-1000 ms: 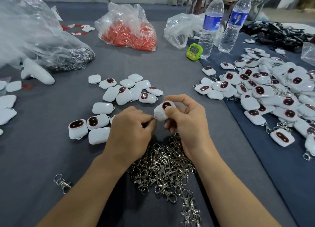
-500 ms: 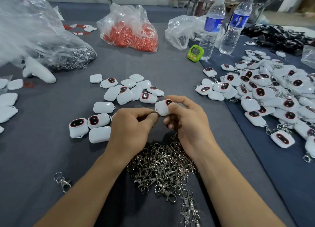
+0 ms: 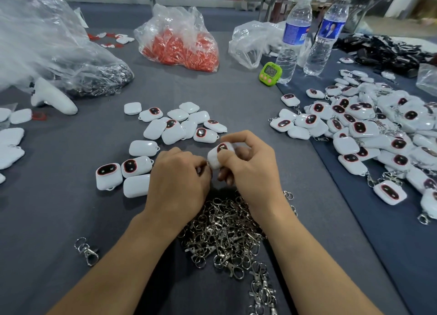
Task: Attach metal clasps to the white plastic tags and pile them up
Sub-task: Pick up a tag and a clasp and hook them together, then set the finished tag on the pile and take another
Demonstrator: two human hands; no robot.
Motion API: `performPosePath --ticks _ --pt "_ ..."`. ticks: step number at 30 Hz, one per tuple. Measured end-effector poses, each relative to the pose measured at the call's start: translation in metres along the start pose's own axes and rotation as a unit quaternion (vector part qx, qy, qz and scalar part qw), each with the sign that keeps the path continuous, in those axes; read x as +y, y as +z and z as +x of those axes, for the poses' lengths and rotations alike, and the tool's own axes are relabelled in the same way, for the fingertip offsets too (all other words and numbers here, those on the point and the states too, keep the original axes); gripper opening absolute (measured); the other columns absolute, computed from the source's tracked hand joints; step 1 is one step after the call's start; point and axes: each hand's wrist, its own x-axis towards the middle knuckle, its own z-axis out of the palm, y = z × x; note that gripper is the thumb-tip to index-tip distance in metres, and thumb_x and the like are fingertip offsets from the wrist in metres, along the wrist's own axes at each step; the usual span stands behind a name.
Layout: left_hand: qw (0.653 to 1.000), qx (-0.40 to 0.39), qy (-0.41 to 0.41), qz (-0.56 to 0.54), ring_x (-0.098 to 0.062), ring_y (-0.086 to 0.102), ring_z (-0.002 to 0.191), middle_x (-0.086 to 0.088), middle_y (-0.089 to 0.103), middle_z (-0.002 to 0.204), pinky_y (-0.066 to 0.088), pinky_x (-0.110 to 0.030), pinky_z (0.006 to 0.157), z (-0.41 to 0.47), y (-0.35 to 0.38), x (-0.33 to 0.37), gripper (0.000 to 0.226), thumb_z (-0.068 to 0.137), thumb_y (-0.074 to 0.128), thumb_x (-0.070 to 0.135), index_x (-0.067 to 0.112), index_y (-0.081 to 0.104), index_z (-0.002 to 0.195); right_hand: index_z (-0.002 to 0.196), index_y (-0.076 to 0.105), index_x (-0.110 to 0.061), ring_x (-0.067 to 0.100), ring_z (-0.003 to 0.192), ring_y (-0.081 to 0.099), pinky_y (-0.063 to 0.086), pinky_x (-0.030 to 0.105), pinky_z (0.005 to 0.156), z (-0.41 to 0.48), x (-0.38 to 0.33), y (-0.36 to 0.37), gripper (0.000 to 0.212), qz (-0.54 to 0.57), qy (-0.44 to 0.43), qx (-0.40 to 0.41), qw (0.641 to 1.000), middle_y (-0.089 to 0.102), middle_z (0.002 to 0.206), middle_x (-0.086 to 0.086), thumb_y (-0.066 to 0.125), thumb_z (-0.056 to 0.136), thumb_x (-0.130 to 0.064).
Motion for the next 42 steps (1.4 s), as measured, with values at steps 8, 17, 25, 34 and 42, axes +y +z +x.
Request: performPosePath --ticks 8,17,25,34,42 --pt "0.984 0.034 -0.093 -0.146 -0.006 0.051 0.069 0.014 0.051 0.055 0.033 -0.013 0.063 0.003 0.0 0.005 0.02 0.071 0.089 0.018 0.033 0.077 0.077 0.098 0.072 -0.017 0.015 0.048 0.056 0.041 0.023 0.043 0.01 0.001 -0.015 0.022 0.059 0.077 0.048 0.994 0.068 0.063 0.007 0.061 0.094 0.002" --pt "0.992 0.06 -0.083 -0.077 -0.015 0.05 0.087 0.011 0.06 0.083 0.032 -0.022 0.075 0.002 0.003 0.003 0.018 0.076 0.086 0.022 0.029 0.081 0.092 0.096 0.075 -0.012 0.015 0.044 0.053 0.038 0.022 0.039 0.011 0.001 -0.016 0.012 0.065 0.088 0.031 0.994 0.068 0.064 0.007 0.063 0.097 -0.01" --pt "0.994 0.043 -0.019 -0.096 -0.011 0.048 0.079 0.006 0.07 0.079 0.037 -0.034 0.081 -0.002 0.001 0.007 0.024 0.09 0.073 0.012 0.021 0.078 0.112 0.08 0.069 -0.011 0.014 0.045 0.055 0.039 0.022 0.04 0.01 -0.007 -0.02 0.021 0.09 0.108 -0.016 0.99 0.065 0.061 0.005 0.069 0.097 -0.023" --pt "0.994 0.05 0.088 -0.027 -0.015 0.057 0.067 0.012 0.065 0.067 0.041 -0.039 0.084 -0.002 0.001 -0.001 0.015 0.09 0.067 0.032 0.024 0.079 0.086 0.058 0.071 -0.024 0.012 0.04 0.049 0.035 0.018 0.038 0.012 -0.007 -0.019 0.038 0.017 0.105 0.057 0.993 0.064 0.058 0.001 0.075 0.087 -0.049" --pt "0.996 0.056 0.032 -0.055 -0.016 0.063 0.079 0.009 0.075 0.083 0.037 -0.033 0.089 -0.001 0.003 0.0 0.016 0.085 0.076 0.032 0.021 0.08 0.096 0.085 0.07 -0.009 0.012 0.042 0.053 0.037 0.02 0.038 0.016 -0.015 -0.03 0.012 0.106 0.107 0.067 0.986 0.066 0.064 0.008 0.071 0.094 -0.016"
